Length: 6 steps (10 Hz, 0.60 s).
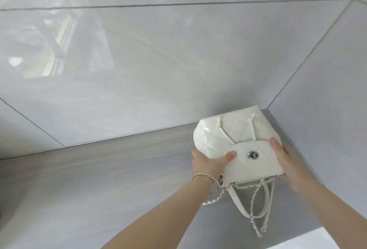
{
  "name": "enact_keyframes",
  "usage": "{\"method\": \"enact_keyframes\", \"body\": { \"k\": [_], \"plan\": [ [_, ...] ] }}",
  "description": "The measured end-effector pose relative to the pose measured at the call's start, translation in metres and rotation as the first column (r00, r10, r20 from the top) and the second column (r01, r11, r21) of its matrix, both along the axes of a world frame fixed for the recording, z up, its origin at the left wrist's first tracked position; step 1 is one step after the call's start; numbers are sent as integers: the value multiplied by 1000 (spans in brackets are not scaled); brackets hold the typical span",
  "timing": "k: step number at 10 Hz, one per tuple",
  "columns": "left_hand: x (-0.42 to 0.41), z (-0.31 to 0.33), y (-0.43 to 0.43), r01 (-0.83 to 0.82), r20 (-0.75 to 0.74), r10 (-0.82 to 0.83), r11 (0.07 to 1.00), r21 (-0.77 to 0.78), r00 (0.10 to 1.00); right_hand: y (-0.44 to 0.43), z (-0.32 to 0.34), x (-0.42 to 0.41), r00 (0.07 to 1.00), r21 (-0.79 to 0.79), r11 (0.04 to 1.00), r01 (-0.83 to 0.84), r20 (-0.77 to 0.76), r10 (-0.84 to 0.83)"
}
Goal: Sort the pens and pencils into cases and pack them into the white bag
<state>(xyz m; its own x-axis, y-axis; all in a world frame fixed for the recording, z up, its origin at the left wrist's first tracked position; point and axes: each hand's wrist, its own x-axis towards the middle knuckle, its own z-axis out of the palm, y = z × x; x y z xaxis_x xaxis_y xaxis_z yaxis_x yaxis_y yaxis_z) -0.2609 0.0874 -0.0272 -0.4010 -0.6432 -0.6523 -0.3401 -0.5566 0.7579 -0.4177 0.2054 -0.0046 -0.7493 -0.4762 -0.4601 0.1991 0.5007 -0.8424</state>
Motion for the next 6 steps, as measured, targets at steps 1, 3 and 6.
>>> {"method": "enact_keyframes", "body": {
  "k": [1, 3, 6],
  "plan": [
    [-25, -14, 18, 14, 53, -16, 999, 44, 998, 13, -14, -28, 999, 100, 995, -4, 52, -2],
    [-36, -12, 12, 166, 199, -163, 986, 1, 966, 13, -8, -37, 989, 216, 965, -148, 5, 150],
    [39, 24, -25, 612, 621, -391, 769, -186, 679, -47, 39, 34, 683, 395, 797, -456, -420, 598]
  ]
}}
